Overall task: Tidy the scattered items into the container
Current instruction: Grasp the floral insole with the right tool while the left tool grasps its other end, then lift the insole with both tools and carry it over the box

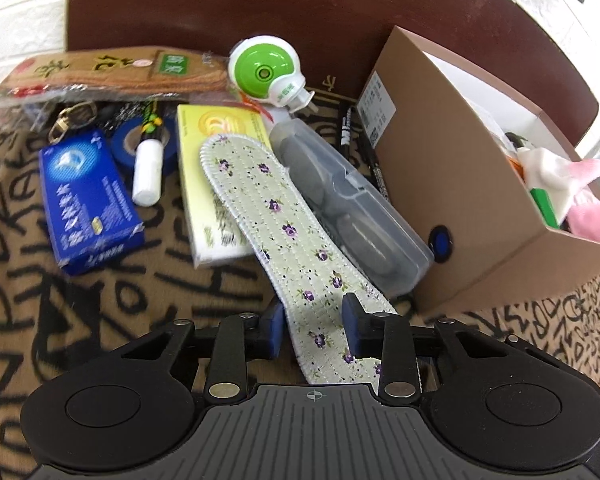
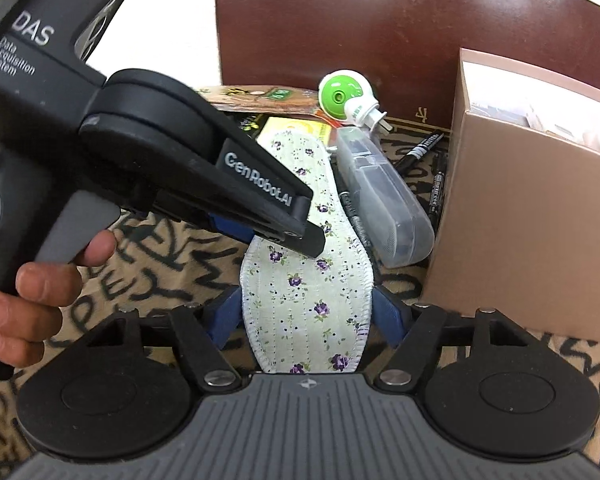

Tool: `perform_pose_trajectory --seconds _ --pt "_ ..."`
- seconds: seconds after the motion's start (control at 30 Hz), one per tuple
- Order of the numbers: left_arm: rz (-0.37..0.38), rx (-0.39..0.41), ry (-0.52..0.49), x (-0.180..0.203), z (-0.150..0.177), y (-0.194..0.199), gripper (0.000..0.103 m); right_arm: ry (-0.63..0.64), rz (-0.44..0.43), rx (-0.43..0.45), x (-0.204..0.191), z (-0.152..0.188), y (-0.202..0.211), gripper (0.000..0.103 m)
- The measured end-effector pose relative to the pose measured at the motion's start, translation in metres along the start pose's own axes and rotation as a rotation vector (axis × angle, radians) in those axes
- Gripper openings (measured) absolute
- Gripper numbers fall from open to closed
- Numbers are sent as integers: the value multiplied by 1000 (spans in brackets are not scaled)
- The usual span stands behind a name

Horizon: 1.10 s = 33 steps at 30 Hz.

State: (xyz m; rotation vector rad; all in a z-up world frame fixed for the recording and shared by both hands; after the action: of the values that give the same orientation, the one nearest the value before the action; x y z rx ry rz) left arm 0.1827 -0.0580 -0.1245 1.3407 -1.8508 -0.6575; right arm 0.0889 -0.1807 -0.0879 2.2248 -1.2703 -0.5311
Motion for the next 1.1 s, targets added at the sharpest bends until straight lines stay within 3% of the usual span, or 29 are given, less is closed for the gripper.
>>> perform_pose_trajectory --seconds 0.23,0.5,0.67,0.8,1.1 --pt "-7 21 13 0 19 36 29 15 -42 22 -12 1 22 74" --pt "-1 137 -22 21 8 90 36 37 -30 155 -25 -14 63 74" --pt "43 213 -85 55 -9 112 44 44 26 255 -15 -25 96 74" --pt "84 253 -137 92 -26 118 44 47 96 317 3 -34 120 74" --pt "206 294 -255 172 -65 105 47 14 261 408 57 -47 160 74"
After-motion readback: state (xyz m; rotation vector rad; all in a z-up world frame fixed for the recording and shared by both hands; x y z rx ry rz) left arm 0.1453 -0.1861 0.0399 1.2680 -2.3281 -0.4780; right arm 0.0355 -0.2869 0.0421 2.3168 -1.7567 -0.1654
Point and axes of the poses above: each gripper's, at about its wrist camera, not at the fingertips, and y roughly against the way its jaws point, x to its right, z to its underside, the point moved 4 cm from there along -y, roughly the way its jaws point, and after that the axes turned 3 degrees about -z, right-handed, at the moved point
